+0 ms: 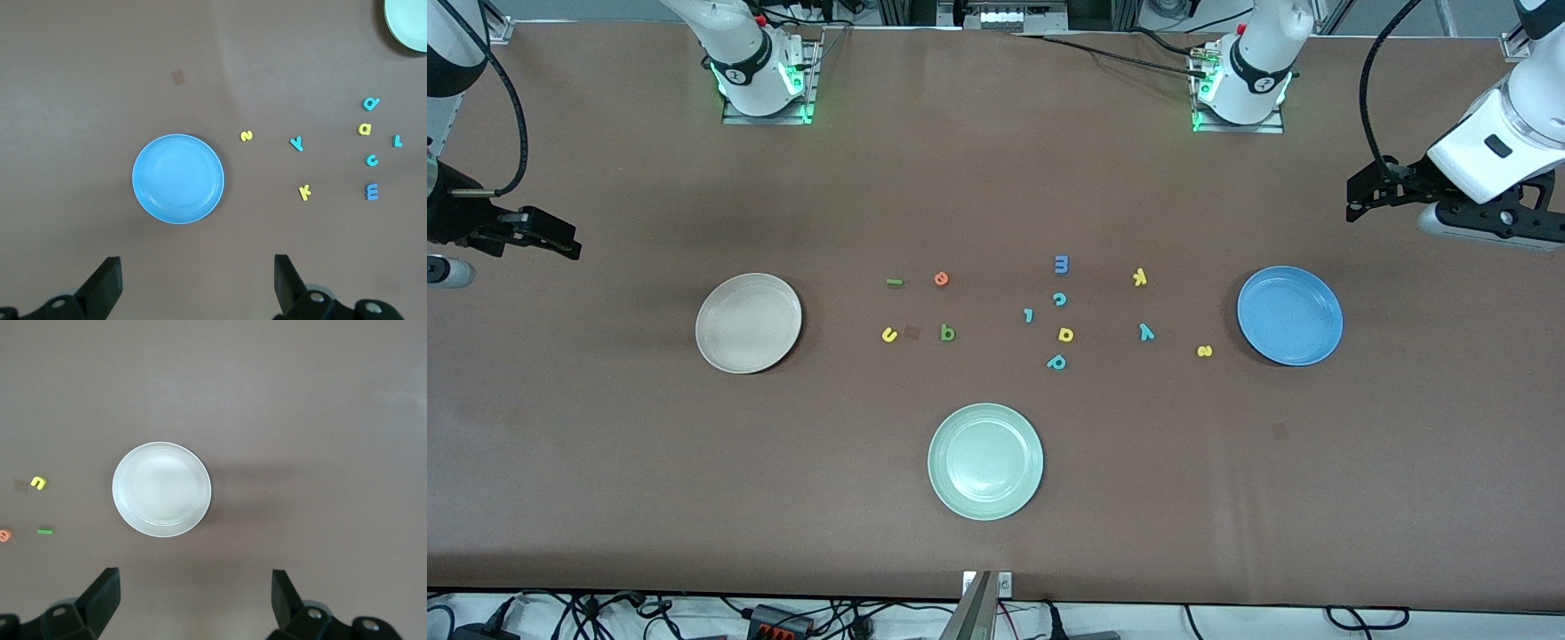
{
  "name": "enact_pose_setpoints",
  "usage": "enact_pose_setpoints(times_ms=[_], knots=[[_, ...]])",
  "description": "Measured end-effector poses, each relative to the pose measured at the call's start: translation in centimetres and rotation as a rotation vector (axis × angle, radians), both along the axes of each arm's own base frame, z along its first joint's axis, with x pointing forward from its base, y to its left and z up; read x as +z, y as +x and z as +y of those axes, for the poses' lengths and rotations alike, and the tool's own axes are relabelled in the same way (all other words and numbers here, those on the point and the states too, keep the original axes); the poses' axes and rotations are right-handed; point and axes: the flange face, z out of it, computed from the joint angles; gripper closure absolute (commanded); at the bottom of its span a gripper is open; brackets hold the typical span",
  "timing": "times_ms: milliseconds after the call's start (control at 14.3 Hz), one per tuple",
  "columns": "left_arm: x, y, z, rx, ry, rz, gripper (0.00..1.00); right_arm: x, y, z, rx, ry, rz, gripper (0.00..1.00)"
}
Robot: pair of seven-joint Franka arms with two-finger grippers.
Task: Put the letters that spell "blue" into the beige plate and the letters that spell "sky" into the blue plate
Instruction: 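Grasp the yellow 2 and green stick with the left and right grippers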
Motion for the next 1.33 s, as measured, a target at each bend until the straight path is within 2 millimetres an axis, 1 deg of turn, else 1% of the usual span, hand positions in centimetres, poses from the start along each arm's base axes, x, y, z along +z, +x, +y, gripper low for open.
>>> enact_pose_setpoints(times_ms=[419,698,838,978,1047,1187,1327], knots=[[0.0,0.0,0.0,0.001,0.0,0.0,0.0,-0.2,0.0,0.0,0.001,0.0,0.006,0.0],[-0.4,0.0,-1.1,-0.019,0.001,0.009,0.0,-1.7,0.4,-0.1,0.047,0.003,0.04,0.0],[-1.2,-0.3,-1.4,-0.027,0.007,0.067,0.0,-2.1,0.5,-0.2,0.067,0.005,0.048,0.0],[-3.2,-0.5,-2.0,-0.04,0.016,0.16,0.0,-2.1,0.5,-0.6,0.058,0.005,0.049,0.0],[-4.6,-0.1,-2.9,-0.054,0.015,0.188,0.0,-2.1,0.4,-1.0,0.052,0.005,0.051,0.0],[-7.8,1.5,-5.3,-0.086,-0.001,0.197,0.0,-2.2,0.3,-1.5,0.045,0.006,0.063,0.0],[-11.9,3.5,-6.8,-0.098,-0.008,0.197,0.0,-3.1,-0.1,-0.9,0.054,0.01,0.1,0.0]])
